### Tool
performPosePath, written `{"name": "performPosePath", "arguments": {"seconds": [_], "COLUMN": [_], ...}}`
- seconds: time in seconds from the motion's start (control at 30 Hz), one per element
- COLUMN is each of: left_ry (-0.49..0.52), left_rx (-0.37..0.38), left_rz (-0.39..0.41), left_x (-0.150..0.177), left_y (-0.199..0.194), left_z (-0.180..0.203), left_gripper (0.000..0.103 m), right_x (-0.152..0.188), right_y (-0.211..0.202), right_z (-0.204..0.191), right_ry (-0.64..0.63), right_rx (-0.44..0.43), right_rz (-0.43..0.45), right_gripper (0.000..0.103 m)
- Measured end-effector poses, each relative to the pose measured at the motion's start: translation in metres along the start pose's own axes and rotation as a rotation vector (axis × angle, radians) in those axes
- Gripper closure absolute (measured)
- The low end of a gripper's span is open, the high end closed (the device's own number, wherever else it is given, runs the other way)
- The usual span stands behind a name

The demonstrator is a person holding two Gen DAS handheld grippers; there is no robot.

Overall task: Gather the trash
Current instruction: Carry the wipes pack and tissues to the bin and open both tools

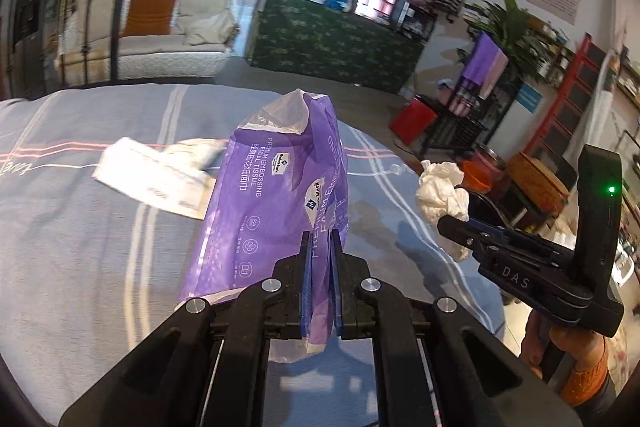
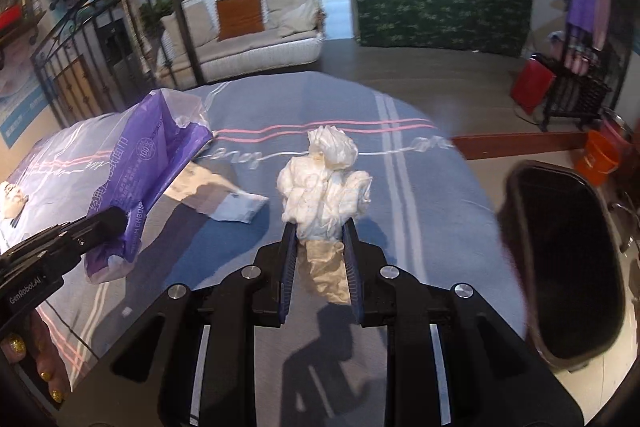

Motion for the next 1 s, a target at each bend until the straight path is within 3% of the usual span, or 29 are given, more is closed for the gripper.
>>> {"name": "performPosePath", "arguments": {"seconds": [0.33, 0.67, 0.87, 0.97, 1.0], "left_ry": [0.134, 0.257, 0.326, 0.344, 0.351], "left_rx": [0.16, 0.274, 0.294, 0.302, 0.307], "left_rz": [-0.074, -0.125, -0.152, -0.174, -0.184], "left_x": [0.016, 0.022, 0.036, 0.041, 0.043], "left_y": [0.038, 0.067, 0.079, 0.086, 0.089], "left_z": [0.084, 0.151, 0.177, 0.184, 0.187], "left_gripper": [0.094, 0.094, 0.094, 0.094, 0.094], "right_x": [0.035, 0.062, 0.089, 0.093, 0.093], "right_y": [-0.041, -0.014, 0.012, 0.005, 0.003], "right_z": [0.113, 0.209, 0.235, 0.233, 0.231], "right_ry": [0.188, 0.327, 0.411, 0.4, 0.395], "right_rx": [0.221, 0.335, 0.349, 0.375, 0.384], "right_rz": [0.038, -0.038, -0.097, -0.057, -0.049], "right_gripper": [0.08, 0.079, 0.062, 0.034, 0.03]}}
Point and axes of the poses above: each gripper's, at about its wrist camera, not at the fingertips, and y roughly the way its jaws point, z to its right, x to its underside, the point moved 3 cm from there along y, roughly the way its jaws point, and after that the axes turned 6 degrees about -y, right-handed, at the moved point
